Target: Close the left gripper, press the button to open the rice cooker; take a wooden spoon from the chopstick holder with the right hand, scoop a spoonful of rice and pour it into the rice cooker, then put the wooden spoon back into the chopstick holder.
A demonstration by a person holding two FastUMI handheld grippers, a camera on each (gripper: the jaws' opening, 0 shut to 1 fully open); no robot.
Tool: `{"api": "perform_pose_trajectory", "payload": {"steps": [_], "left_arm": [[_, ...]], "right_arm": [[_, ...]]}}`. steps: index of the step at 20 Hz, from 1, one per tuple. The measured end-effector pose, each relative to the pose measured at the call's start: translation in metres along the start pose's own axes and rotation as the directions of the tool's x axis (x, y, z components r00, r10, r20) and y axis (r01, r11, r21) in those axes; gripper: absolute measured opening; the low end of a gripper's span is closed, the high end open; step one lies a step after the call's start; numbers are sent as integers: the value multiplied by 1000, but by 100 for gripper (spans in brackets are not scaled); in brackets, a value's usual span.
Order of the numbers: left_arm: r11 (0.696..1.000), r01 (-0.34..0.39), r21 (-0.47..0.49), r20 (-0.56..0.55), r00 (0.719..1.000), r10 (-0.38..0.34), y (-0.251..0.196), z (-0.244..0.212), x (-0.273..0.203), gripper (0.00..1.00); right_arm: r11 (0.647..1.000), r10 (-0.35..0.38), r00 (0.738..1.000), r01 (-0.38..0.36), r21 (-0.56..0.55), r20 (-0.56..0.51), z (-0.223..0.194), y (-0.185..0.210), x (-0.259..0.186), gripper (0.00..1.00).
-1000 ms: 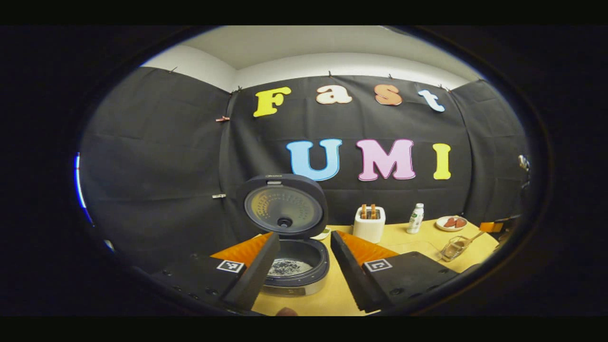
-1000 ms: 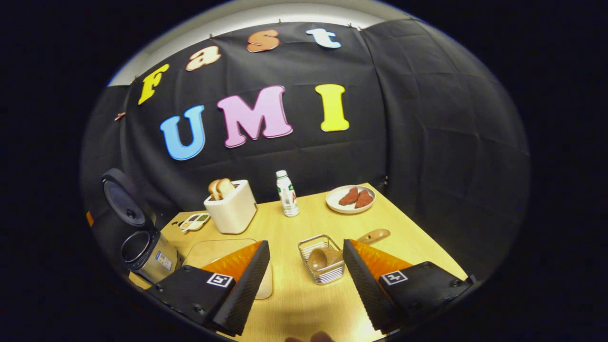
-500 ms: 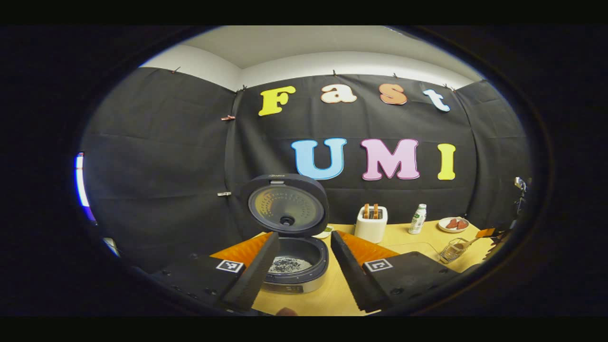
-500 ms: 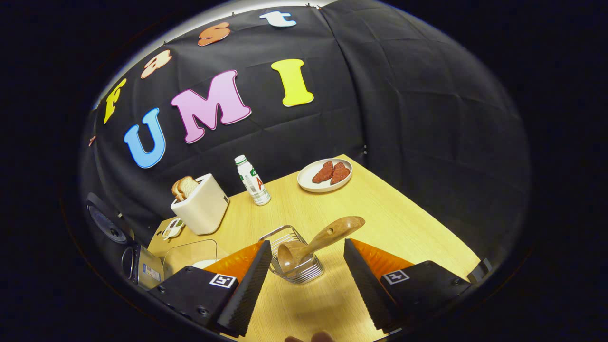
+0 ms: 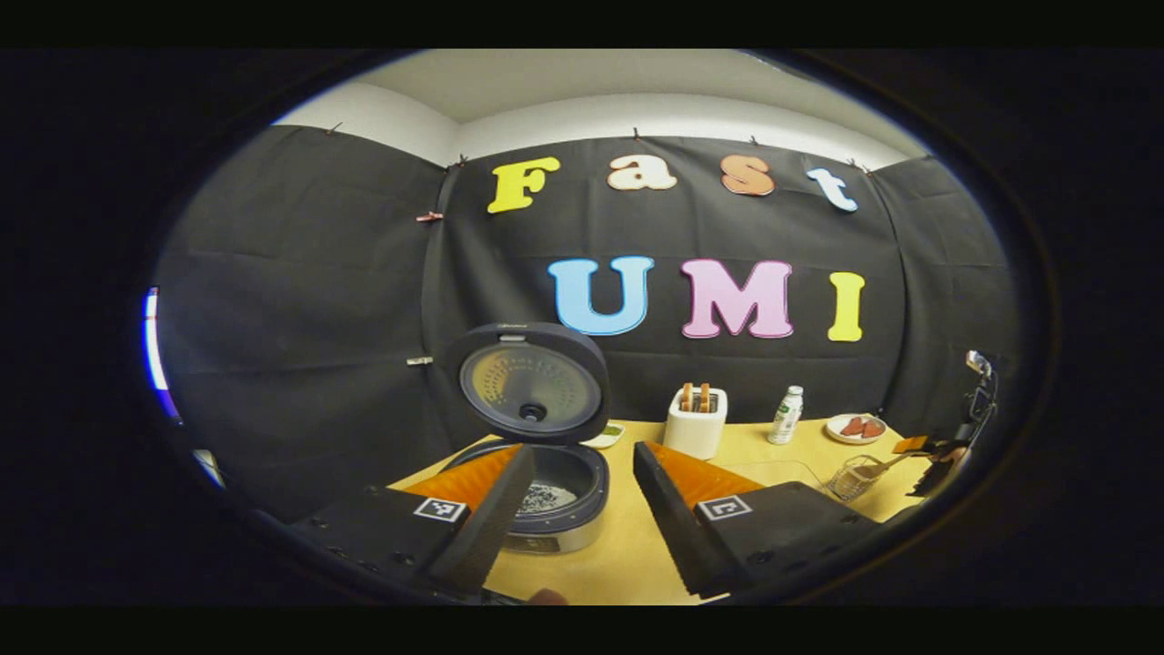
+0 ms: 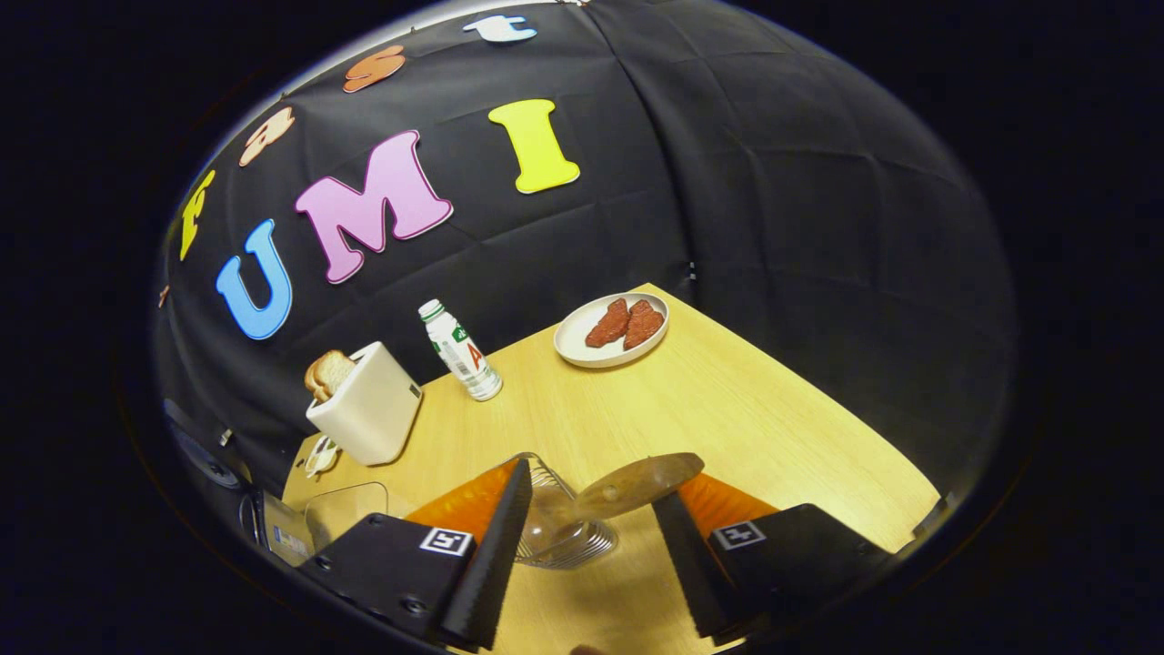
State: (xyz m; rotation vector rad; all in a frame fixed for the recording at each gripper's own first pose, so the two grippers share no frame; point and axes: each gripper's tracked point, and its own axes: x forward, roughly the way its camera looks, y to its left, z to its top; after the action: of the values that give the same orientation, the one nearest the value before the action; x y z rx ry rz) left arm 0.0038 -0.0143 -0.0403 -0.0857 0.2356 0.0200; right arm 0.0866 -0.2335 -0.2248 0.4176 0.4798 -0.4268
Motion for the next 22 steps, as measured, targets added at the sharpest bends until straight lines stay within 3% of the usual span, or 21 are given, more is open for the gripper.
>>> {"api": "perform_pose_trajectory", "payload": {"steps": [2, 3, 5, 7, 9, 10, 15, 22], "left_arm": [[1000, -1, 3, -6, 1000, 1, 0, -2, -1, 77], [1000, -2, 6, -8, 1000, 2, 0, -2, -2, 77], [1000, -3, 7, -16, 1000, 3, 0, -6, -2, 77], [1000, -8, 9, -26, 1000, 9, 3, -9, -3, 77], [1000, -13, 9, -29, 999, 14, 5, -10, -5, 77], [1000, -14, 11, -32, 999, 14, 6, -11, -5, 77], [1000, -24, 19, -34, 999, 25, 12, -14, -9, 77], [999, -50, -13, -25, 998, 50, 26, -16, -13, 77]], "right_arm": [[1000, 5, 1000, -5, 3, -2, 1, 1, 1, 75], [1000, 17, 1000, -17, 4, -3, -4, 4, 1, 59], [1000, 26, 999, -27, -12, -25, -4, 4, -2, 58], [999, 35, 999, -35, -16, -15, -1, 8, 2, 36], [998, 53, 998, -54, -21, -13, 0, 17, 1, 27], [997, 65, 998, -65, -34, -10, 3, 22, 2, 31], [988, 105, 994, -106, -111, -14, -2, 47, -8, 13], [982, 114, 989, -98, -159, 96, 38, 63, -36, 13]]}}
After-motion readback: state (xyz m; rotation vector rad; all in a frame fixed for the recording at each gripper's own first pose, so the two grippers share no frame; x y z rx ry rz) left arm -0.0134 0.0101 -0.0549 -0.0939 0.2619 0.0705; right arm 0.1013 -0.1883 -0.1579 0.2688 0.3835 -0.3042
